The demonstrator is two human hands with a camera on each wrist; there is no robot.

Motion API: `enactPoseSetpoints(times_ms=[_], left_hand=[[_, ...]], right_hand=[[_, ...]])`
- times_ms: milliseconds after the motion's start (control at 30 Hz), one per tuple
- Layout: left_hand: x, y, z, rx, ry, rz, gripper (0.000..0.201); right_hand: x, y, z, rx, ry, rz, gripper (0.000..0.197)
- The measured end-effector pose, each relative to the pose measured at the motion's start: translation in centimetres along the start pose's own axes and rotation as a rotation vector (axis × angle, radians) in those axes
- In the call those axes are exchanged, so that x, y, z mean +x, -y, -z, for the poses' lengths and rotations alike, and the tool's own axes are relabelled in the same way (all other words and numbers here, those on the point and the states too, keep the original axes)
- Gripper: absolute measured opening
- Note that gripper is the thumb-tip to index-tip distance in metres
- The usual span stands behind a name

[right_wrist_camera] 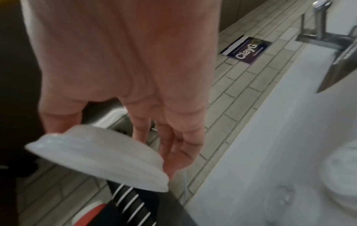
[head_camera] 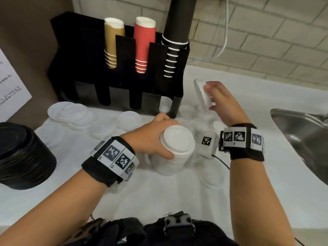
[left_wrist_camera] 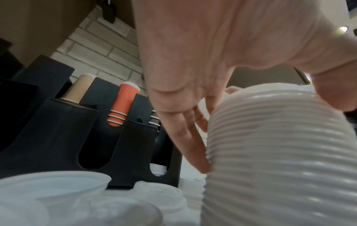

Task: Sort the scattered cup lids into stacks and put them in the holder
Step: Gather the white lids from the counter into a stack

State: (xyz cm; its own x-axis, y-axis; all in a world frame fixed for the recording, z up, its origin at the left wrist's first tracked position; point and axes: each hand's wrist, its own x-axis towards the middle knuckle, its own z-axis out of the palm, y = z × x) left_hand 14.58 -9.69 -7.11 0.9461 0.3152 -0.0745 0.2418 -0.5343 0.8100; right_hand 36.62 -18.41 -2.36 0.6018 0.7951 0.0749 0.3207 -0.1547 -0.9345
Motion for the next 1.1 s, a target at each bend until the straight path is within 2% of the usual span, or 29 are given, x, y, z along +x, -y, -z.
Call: enactPoseSetpoints(times_ms=[100,200,333,467,933,1033,1100], left_hand=[[-0.4,0.2,-0.3,-0.006,-0.046,-0.011,0.084],[-0.8,0.4,-0.5,-0.038,-0.123,-0.013,0.099],[-1.4,0.6,-0.6,-0.068,-0.160,0.026,0.125],[-1.8,0.5,-0.8,-0.089,-0.177,0.029,0.133],[-1.9,0.2,-0.9,-0.092,-0.185,0.011,0.134],[-2.0,0.2,-0.8,-0.075,-0.186,0.006,0.122],[-2.0,0.1,-0.9,-0.066,-0.185,-0.001,0.099]], right_hand=[[-5.1,-0.3,-0.8,-0.017,0.030,0.074,0.028],[-8.4,-0.7,-1.9,-0.045,0.037,0.115,0.030],[-10.8,-1.1,-3.2,-0.124,0.078,0.137,0.037],[-11.8,-1.1,-4.3,-0.215,0.071,0.204,0.040],[-12.0,0.7,-5.8,-0.447,0.134,0.179,0.048],[-12.1,0.7,-6.0,-0.489,0.136,0.180,0.048],[-12.1,0.8,-6.2,-0.502,0.134,0.179,0.048]])
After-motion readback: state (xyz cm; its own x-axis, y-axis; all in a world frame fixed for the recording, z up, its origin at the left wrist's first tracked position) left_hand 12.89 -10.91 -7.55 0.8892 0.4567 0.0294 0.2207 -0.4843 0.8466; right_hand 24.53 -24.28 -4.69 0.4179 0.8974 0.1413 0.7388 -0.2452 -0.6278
